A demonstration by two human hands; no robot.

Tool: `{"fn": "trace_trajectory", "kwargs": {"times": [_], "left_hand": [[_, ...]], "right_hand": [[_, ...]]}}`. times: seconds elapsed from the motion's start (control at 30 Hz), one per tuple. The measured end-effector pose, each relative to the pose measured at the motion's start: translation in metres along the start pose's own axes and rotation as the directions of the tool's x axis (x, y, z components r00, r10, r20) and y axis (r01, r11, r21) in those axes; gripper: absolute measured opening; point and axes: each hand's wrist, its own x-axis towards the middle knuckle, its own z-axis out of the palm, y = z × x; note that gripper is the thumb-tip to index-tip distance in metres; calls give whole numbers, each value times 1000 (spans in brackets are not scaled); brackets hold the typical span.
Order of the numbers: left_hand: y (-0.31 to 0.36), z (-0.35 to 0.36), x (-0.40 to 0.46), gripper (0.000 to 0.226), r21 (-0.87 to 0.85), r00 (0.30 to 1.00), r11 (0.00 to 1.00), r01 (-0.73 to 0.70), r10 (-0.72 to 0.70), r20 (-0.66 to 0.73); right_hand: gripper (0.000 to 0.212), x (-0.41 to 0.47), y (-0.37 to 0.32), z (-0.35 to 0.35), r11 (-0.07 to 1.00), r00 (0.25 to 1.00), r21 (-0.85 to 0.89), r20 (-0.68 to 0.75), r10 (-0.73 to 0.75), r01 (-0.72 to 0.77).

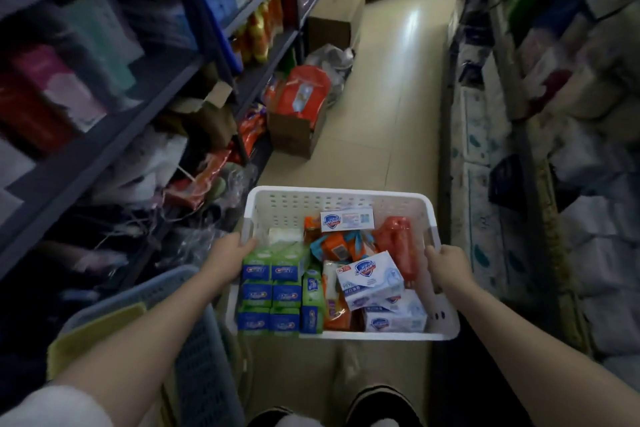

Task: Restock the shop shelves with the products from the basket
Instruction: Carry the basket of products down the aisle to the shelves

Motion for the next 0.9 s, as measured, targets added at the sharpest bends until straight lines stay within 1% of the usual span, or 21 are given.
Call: {"fn": "trace_trajectory", "kwargs": {"times": [0.07,0.13,0.2,0.27,0.33,0.37,0.47,0.57,0.63,0.7,0.77,0.9], "left_hand": [[34,4,57,37,28,1000,1000,-12,12,3],[71,9,111,39,6,1000,1000,-25,25,5],[112,12,160,36,-7,1000,1000,-23,23,13],[153,9,205,33,-49,1000,999,8,-7,22],[194,3,252,36,-108,1000,994,13,-13,6],[213,0,275,37,-109,1000,994,15,-15,-3],[263,-7,352,32,-74,1000,997,17,-19,-25],[309,-11,446,34,-61,1000,998,-3,5,21],[342,-14,513,38,-71,998,997,-29,33,50],[382,-16,577,37,-37,995,998,-56,58,77],[425,-21,635,36,-2,992,997,-78,78,102],[513,-21,737,37,61,992,995,-80,74,105]], "right_hand": [[28,50,-26,-3,999,999,31,-16,29,-28],[27,107,-52,-6,998,999,61,-26,35,-33],[29,164,-85,-14,997,999,56,-26,48,-46],[32,217,-121,-22,997,998,59,-6,55,-55],[32,269,-164,-31,997,999,57,3,42,-43],[31,293,-186,-35,998,999,53,-2,33,-33],[31,371,-248,-40,998,1000,56,-17,9,-8],[30,455,-303,-38,996,1000,89,-21,20,-18],[31,511,-338,-37,991,999,123,-23,46,-43],[34,561,-370,-40,988,995,134,-45,84,-78],[35,611,-406,-46,978,990,181,-75,117,-102],[34,705,-472,-67,964,985,232,-83,150,-127]]}}
